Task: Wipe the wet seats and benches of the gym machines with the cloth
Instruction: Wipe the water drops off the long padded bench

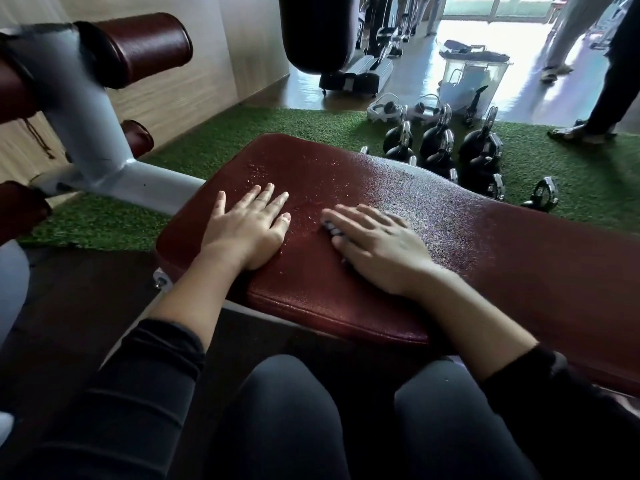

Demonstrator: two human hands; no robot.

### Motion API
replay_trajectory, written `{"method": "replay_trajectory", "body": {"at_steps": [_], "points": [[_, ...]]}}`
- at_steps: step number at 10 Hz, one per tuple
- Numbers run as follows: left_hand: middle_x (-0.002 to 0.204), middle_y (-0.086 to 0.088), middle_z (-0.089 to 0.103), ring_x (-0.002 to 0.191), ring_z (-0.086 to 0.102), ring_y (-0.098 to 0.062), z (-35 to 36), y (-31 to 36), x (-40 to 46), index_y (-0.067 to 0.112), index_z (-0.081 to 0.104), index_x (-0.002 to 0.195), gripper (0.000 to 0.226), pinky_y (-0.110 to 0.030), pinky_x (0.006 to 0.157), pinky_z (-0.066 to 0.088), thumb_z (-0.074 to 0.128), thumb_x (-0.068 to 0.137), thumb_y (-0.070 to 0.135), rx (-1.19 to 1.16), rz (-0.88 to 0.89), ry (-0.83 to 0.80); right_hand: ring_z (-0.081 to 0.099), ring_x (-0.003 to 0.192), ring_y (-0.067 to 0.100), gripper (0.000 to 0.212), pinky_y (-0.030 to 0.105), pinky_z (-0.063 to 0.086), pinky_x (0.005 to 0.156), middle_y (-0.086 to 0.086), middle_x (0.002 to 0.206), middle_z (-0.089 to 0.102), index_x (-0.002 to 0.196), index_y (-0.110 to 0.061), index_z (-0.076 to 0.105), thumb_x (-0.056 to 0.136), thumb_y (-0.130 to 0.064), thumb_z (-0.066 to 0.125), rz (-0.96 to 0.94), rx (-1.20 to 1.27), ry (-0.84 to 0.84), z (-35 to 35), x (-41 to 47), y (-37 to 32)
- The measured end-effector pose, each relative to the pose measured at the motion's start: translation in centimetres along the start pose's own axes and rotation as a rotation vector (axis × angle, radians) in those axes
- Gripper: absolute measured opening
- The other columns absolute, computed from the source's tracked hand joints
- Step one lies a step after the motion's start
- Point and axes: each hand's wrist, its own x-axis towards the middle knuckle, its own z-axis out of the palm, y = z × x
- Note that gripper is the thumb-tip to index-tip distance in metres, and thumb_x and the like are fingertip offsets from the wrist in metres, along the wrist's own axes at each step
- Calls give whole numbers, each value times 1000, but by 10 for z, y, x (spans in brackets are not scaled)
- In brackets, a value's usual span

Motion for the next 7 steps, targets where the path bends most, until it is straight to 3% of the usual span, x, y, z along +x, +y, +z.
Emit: {"method": "replay_trajectory", "body": {"at_steps": [1, 2, 3, 4, 5, 6, 7], "points": [[161, 15, -4, 146, -6, -1, 0, -1, -1, 39, 6, 153, 52, -47, 118, -11, 15, 102, 47, -11, 3, 2, 28, 140, 8, 50, 34, 23, 115, -19, 149, 35, 144, -47, 27, 94, -54, 19, -184, -12, 90, 4, -35, -24], [160, 16, -4, 146, -6, -1, 0, -2, -1, 40, 6, 152, 52, -46, 118, -12, 15, 102, 48, -21, 9, 7, 33, 138, 10, 45, 32, 27, 114, -16, 148, 38, 144, -44, 30, 99, -48, 28, -312, -79, 122, 2, -66, -3], [160, 16, -4, 146, -6, -1, 2, -3, -2, 40, 6, 152, 52, -46, 118, -12, 15, 101, 48, -25, 12, 9, 29, 140, 6, 45, 28, 23, 115, -18, 149, 34, 144, -44, 29, 99, -49, 28, -307, -101, 86, -6, -77, 34], [160, 16, -4, 146, -6, -2, 2, -3, -1, 39, 6, 152, 53, -46, 117, -12, 15, 101, 48, -19, 13, 13, 21, 142, 1, 46, 26, 19, 116, -26, 150, 26, 139, -58, 21, 94, -59, 19, -140, -55, 28, -15, -61, 59], [160, 15, -3, 146, -5, -2, 2, -2, 0, 38, 6, 153, 53, -47, 118, -11, 15, 102, 47, -7, 10, 15, 14, 144, 4, 51, 25, 11, 115, -27, 153, 18, 139, -60, 14, 88, -64, 14, -21, -48, 12, -10, -28, 49], [161, 16, -3, 146, -5, -2, 2, -2, 0, 38, 7, 153, 52, -47, 118, -10, 15, 102, 46, -11, 7, 16, 16, 144, 7, 55, 33, 12, 118, -22, 154, 21, 142, -54, 19, 88, -61, 13, -52, -44, 22, 1, -14, -1], [160, 16, -3, 146, -5, -2, 2, -3, 1, 38, 7, 153, 52, -47, 118, -10, 15, 102, 45, -16, 11, 16, 30, 139, 13, 50, 37, 24, 115, -14, 149, 37, 143, -44, 31, 94, -50, 23, -247, -91, 114, 10, -43, -33]]}}
